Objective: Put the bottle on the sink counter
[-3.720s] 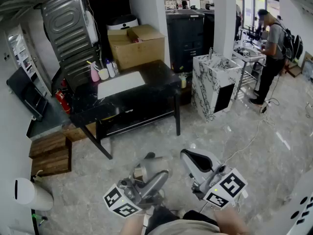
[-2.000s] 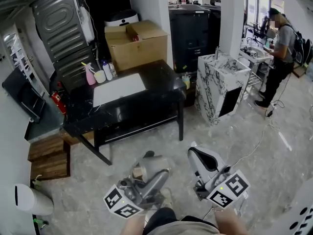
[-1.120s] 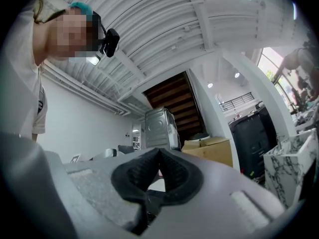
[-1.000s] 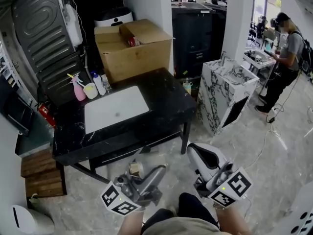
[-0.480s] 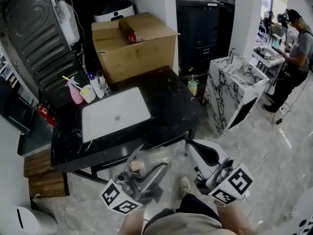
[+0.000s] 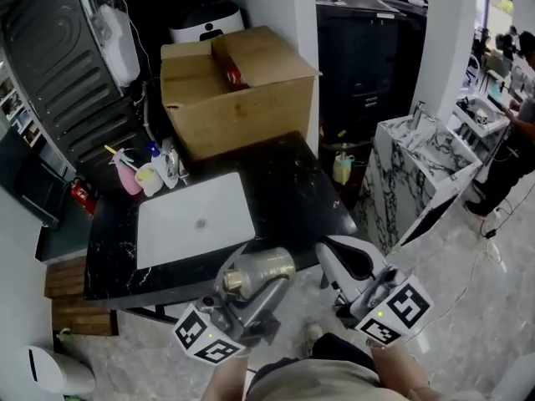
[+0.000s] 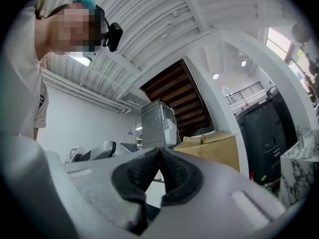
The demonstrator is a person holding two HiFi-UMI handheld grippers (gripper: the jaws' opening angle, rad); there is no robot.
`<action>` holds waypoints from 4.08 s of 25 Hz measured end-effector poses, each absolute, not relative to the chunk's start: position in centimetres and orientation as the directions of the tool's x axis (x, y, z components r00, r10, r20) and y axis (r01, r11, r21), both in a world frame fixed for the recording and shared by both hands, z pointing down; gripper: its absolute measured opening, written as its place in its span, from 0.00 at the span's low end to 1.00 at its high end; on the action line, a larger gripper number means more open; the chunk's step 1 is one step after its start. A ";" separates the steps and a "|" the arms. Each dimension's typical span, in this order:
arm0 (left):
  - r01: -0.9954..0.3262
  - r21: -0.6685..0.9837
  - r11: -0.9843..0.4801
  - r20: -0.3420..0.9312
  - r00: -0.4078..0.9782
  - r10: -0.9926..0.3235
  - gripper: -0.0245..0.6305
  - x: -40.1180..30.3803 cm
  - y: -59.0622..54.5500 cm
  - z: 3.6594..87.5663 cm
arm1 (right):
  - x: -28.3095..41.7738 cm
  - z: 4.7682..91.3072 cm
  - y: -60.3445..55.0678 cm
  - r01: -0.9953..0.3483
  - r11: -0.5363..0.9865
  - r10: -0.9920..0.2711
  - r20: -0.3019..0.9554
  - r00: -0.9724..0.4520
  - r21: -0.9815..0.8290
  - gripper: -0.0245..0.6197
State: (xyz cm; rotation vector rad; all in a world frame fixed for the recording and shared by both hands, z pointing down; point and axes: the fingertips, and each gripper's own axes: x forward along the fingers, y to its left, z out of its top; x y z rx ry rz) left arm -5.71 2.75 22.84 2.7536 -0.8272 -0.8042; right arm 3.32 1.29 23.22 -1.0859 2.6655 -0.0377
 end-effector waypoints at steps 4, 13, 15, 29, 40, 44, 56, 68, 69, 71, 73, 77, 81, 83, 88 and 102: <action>-0.476 0.279 -0.834 -0.441 0.708 -0.552 0.55 -3.1 -0.9 23.2 | 5.7 23.9 -2.6 -0.695 0.714 -0.696 -0.206 -0.688 -0.087 0.04; -0.497 0.279 -0.821 -0.426 0.703 -0.570 0.55 0.4 -5.8 23.9 | 8.0 25.2 -7.5 -0.655 0.746 -0.665 -0.198 -0.721 -0.120 0.04; -0.501 0.284 -0.817 -0.419 0.702 -0.576 0.55 0.6 -6.3 24.2 | 7.9 25.5 -7.9 -0.648 0.751 -0.659 -0.196 -0.726 -0.127 0.04; -0.476 0.320 -0.819 -0.398 0.717 -0.572 0.55 -1.5 -13.0 25.2 | 6.3 26.7 -13.9 -0.681 0.718 -0.696 -0.161 -0.700 -0.145 0.04; -0.435 0.329 -0.838 -0.412 0.733 -0.542 0.55 -6.4 -21.7 24.7 | 2.0 25.7 -22.3 -0.721 0.678 -0.735 -0.158 -0.660 -0.140 0.04; -0.420 0.329 -0.846 -0.412 0.742 -0.529 0.55 -7.3 -24.3 24.9 | 1.2 25.2 -24.3 -0.745 0.655 -0.754 -0.165 -0.636 -0.123 0.04; -0.389 0.301 -0.871 -0.377 0.790 -0.484 0.55 -9.0 -27.4 26.2 | -1.7 26.0 -28.0 -0.771 0.619 -0.785 -0.170 -0.596 -0.149 0.04; -0.434 0.294 -0.852 -0.279 0.813 -0.511 0.55 -7.5 -30.3 29.0 | 0.9 29.0 -30.9 -0.803 0.572 -0.820 -0.103 -0.563 -0.169 0.04; -0.435 0.294 -0.851 -0.275 0.814 -0.511 0.55 -7.3 -30.7 29.2 | 1.1 29.2 -31.4 -0.801 0.574 -0.819 -0.097 -0.566 -0.171 0.04; -0.448 0.283 -0.848 -0.261 0.815 -0.518 0.55 -6.7 -31.6 29.3 | 1.3 29.4 -32.7 -0.788 0.588 -0.808 -0.097 -0.581 -0.181 0.04; -0.469 0.268 -0.841 -0.237 0.814 -0.530 0.55 -6.2 -32.7 29.6 | 1.2 29.0 -33.9 -0.768 0.608 -0.793 -0.116 -0.598 -0.200 0.04; -0.508 0.259 -0.821 -0.185 0.809 -0.559 0.55 -5.2 -35.0 30.5 | 1.9 29.7 -36.1 -0.750 0.625 -0.778 -0.098 -0.620 -0.216 0.04; -0.551 0.274 -0.788 -0.121 0.794 -0.596 0.55 -4.2 -38.0 31.7 | 3.0 30.5 -38.5 -0.735 0.638 -0.765 -0.077 -0.640 -0.227 0.04; -0.573 0.270 -0.774 -0.090 0.785 -0.613 0.55 -3.6 -39.6 32.4 | 3.6 31.4 -39.6 -0.731 0.644 -0.758 -0.057 -0.650 -0.226 0.04; -0.615 0.266 -0.742 -0.024 0.765 -0.643 0.55 -2.1 -42.8 33.9 | 4.8 32.5 -41.8 -0.695 0.662 -0.736 -0.066 -0.674 -0.282 0.04; -0.632 0.196 -0.750 0.114 0.774 -0.623 0.55 2.7 -50.9 39.3 | 8.1 37.2 -48.2 -0.660 0.663 -0.714 -0.036 -0.699 -0.353 0.04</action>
